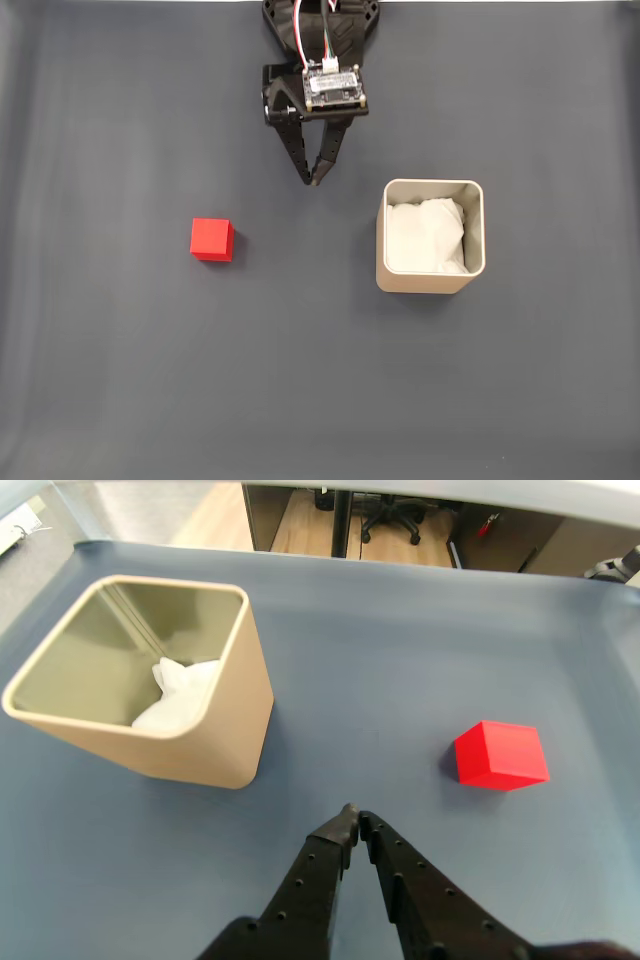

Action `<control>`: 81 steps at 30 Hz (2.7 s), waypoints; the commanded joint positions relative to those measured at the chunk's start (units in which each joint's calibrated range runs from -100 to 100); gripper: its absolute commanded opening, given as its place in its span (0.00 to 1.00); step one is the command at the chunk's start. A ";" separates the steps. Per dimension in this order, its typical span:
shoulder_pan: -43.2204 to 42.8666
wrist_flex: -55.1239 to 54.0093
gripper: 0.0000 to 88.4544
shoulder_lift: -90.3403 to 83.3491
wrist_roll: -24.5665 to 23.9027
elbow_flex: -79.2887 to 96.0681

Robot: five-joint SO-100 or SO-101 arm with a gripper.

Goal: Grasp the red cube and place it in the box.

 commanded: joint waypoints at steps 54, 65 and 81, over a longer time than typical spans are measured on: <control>26.32 5.73 0.33 62.77 11.23 -60.56; 25.04 -0.41 0.40 61.03 12.60 -52.89; 22.54 -9.83 0.42 63.98 10.50 -48.60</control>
